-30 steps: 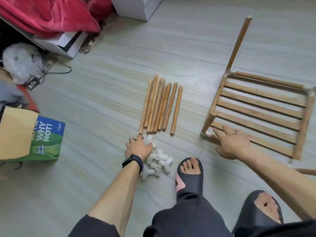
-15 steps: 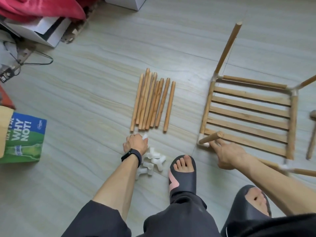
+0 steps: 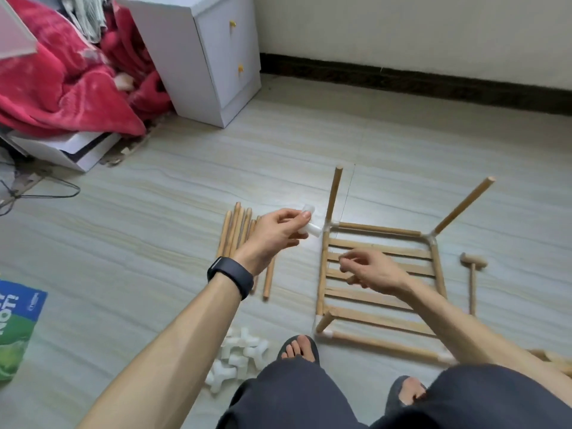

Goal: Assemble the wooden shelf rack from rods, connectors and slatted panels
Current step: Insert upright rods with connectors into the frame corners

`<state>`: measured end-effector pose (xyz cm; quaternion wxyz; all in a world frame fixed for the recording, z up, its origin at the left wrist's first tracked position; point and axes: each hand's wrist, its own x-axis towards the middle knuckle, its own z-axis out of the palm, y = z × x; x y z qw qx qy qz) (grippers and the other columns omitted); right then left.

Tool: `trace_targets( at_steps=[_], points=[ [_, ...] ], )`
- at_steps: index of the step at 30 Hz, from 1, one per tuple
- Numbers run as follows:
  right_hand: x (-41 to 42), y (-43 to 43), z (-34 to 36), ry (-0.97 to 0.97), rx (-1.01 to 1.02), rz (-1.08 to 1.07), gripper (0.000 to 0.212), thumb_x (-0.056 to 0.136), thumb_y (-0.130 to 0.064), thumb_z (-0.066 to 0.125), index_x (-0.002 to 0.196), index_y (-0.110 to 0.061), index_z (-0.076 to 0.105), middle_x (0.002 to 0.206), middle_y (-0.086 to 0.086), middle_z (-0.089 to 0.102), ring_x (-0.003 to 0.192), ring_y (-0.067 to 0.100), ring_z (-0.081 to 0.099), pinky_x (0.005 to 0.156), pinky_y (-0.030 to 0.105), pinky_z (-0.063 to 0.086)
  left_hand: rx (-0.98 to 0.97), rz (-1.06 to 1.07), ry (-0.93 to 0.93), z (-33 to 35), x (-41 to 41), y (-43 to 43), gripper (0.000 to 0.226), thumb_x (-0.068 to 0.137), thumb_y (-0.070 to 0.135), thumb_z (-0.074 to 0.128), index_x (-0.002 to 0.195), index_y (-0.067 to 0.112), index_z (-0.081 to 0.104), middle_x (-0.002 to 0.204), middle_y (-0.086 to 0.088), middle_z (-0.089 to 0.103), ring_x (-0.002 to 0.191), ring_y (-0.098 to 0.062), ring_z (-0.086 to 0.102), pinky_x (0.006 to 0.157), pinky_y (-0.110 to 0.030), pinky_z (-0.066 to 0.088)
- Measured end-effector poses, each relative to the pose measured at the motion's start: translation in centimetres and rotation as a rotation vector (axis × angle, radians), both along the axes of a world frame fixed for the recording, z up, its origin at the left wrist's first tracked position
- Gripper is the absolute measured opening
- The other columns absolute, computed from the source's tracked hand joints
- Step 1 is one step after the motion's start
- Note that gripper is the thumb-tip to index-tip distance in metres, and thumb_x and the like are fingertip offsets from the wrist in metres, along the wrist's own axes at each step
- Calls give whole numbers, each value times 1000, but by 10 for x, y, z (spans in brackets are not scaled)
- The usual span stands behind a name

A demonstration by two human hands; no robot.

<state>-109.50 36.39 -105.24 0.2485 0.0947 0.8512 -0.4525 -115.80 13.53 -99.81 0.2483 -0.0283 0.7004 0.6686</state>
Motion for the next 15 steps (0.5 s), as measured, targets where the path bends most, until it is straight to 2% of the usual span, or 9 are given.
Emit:
trace_targets(
  at_steps=[2,4,6,9,12,15],
  points=[
    [-9,-1,44,84,-281,-180,35,99,-51,58,116,-23,69,108,2,77,88,21,76,72,30,54,80,4,14,29,-3,22,38,92,29,72,120,5,65,113,-12,71,99,-25,72,95,-37,54],
    [-10,-2,84,186,-475,-280,34,97,-53,59,113,-25,71,105,4,77,87,24,76,69,28,55,110,2,38,52,-3,41,42,90,25,74,123,3,63,115,-13,71,98,-24,71,94,-34,55],
    [-5,-3,111,301,-543,-317,28,96,-44,66,112,-23,73,102,8,78,81,21,75,68,25,57,126,-27,67,68,0,55,48,86,28,77,123,1,63,117,-17,71,102,-28,72,93,-32,56],
    [7,4,130,436,-524,-368,22,97,-34,68,110,-17,74,94,6,78,73,14,69,67,22,56,144,-119,106,84,10,62,49,84,42,75,118,7,71,115,-15,73,106,-26,71,95,-34,55],
    [17,16,137,434,-620,-468,19,99,-29,64,108,-14,73,90,5,76,70,14,65,65,24,55,90,-204,144,83,26,59,44,83,53,70,118,26,73,114,-1,74,105,-21,71,84,-32,56],
    [27,25,137,363,-751,-524,16,99,-25,65,106,-13,74,88,5,75,66,13,62,63,24,54,7,-200,280,72,38,58,40,84,51,73,123,43,68,111,12,74,97,-12,72,74,-23,54]
  ],
)
